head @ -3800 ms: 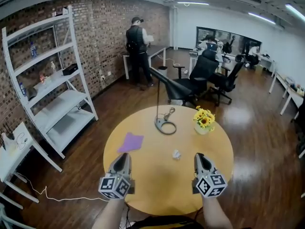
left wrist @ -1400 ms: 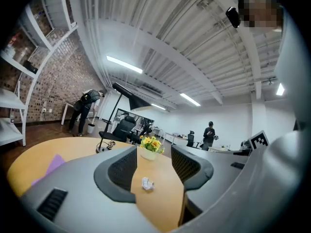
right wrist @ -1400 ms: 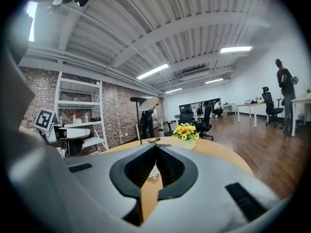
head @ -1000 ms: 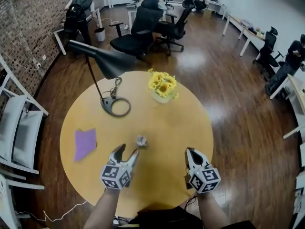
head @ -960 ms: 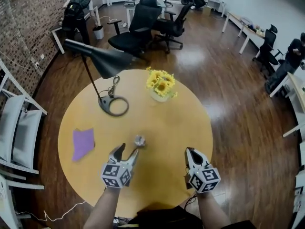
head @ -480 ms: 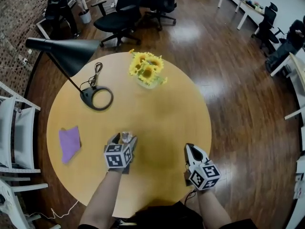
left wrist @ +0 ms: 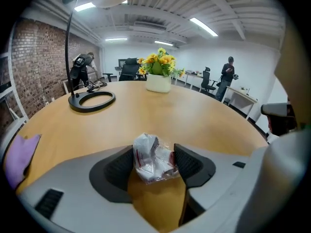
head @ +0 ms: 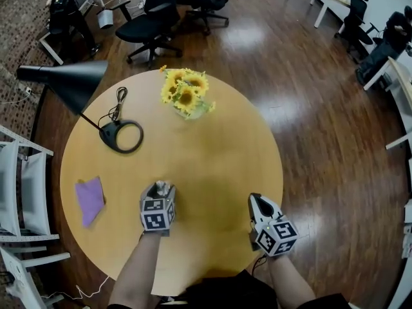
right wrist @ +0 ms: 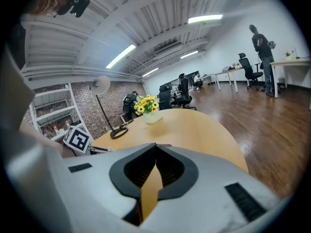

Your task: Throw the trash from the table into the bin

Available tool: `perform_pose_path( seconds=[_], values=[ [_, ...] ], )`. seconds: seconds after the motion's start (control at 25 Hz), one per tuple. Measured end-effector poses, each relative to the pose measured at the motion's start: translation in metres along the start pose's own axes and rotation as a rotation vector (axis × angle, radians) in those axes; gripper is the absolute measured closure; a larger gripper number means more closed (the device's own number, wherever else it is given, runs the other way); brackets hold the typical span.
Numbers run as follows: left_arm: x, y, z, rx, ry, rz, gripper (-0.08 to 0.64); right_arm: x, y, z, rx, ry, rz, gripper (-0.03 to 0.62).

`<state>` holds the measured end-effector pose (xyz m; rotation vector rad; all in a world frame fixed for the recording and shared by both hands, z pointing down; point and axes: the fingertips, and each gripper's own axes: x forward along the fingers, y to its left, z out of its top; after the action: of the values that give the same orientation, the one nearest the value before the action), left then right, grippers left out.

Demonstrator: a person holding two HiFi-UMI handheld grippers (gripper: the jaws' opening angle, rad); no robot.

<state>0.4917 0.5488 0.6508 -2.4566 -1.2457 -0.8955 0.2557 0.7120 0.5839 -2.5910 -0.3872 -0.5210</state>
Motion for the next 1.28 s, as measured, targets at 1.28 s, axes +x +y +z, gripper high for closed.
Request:
perform_pose_path(
  seconds=[1.28],
  values=[
    [-0.597,0.166,-0.2,-0.467,-0.536,0.806,0.396,-0.07,0.498,-0.114,-0.446,0.138,1.006,0.588]
  ],
)
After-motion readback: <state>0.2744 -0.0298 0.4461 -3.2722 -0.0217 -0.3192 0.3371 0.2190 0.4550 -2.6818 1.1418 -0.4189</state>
